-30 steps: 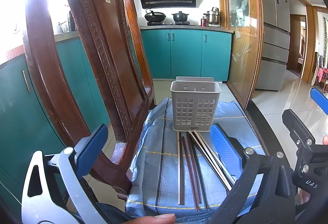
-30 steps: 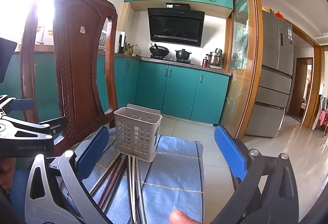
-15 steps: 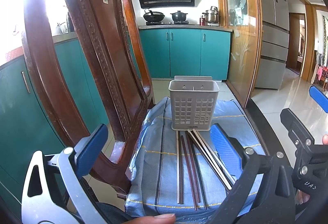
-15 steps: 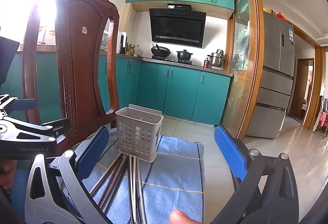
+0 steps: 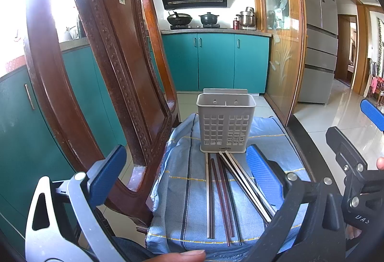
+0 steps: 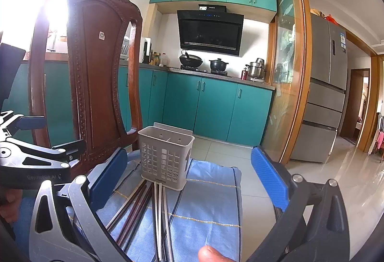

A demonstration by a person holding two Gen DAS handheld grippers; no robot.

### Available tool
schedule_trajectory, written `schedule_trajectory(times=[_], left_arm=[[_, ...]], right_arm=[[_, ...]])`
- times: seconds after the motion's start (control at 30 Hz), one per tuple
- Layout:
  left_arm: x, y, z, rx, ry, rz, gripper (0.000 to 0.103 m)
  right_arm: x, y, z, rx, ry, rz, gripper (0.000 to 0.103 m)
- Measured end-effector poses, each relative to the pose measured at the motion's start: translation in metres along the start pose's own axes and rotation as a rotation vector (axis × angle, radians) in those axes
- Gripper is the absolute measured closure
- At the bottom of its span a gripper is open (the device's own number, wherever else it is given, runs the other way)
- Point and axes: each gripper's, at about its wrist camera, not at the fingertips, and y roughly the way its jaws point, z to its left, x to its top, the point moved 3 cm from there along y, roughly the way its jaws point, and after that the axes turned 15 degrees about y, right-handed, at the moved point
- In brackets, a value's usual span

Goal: Organize utensils

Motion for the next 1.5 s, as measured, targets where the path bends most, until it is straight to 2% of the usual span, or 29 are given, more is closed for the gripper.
schedule_trajectory(times=[0.57, 0.6, 0.73, 0.83, 1.03, 1.13, 1.2, 1.23, 1.27, 1.3, 1.37, 1.43, 1.5], left_arm=[[-0.001, 0.010, 0.001, -0.003, -0.001, 0.028, 0.004], [-0.002, 0.012, 0.000, -0.005, 0.000, 0.033, 0.004], [-0.008, 0.020, -0.004, -0.018, 0.023, 0.071, 0.004], [-0.014, 0.028, -0.012, -0.018, 0.069, 0.100, 0.004], [-0.035, 0.042, -0.020, -0.053, 0.080, 0.148, 0.004], [-0.048, 0.052, -0.022, -0.057, 0.081, 0.182, 0.004], [-0.057, 0.058, -0.024, -0.067, 0.081, 0.202, 0.005], [-0.061, 0.059, -0.026, -0.070, 0.083, 0.206, 0.009], [-0.065, 0.060, -0.028, -0.073, 0.086, 0.208, 0.018], [-0.069, 0.063, -0.032, -0.075, 0.094, 0.219, 0.023], [-0.077, 0.069, -0.038, -0.077, 0.113, 0.250, 0.042], [-0.084, 0.075, -0.045, -0.093, 0.129, 0.272, 0.052], [-0.087, 0.082, -0.049, -0.119, 0.147, 0.274, 0.062]], right_arm=[[-0.003, 0.006, -0.001, -0.008, -0.005, -0.003, 0.002], [-0.003, 0.007, -0.002, -0.018, -0.005, -0.003, 0.002], [-0.007, 0.019, -0.010, -0.177, -0.069, -0.016, 0.002], [-0.013, 0.036, -0.022, -0.258, -0.086, 0.040, 0.003], [-0.038, 0.070, -0.057, -0.290, 0.000, 0.202, 0.006], [-0.053, 0.080, -0.060, -0.265, 0.021, 0.260, 0.006], [-0.061, 0.090, -0.057, -0.217, 0.027, 0.304, 0.006], [-0.065, 0.095, -0.055, -0.194, 0.023, 0.322, 0.006], [-0.069, 0.101, -0.051, -0.171, 0.019, 0.340, 0.006], [-0.073, 0.110, -0.047, -0.134, 0.017, 0.370, 0.006], [-0.083, 0.132, -0.038, -0.054, 0.026, 0.445, 0.016], [-0.091, 0.155, -0.031, -0.012, 0.039, 0.515, 0.052], [-0.098, 0.182, -0.026, 0.041, 0.075, 0.604, 0.065]])
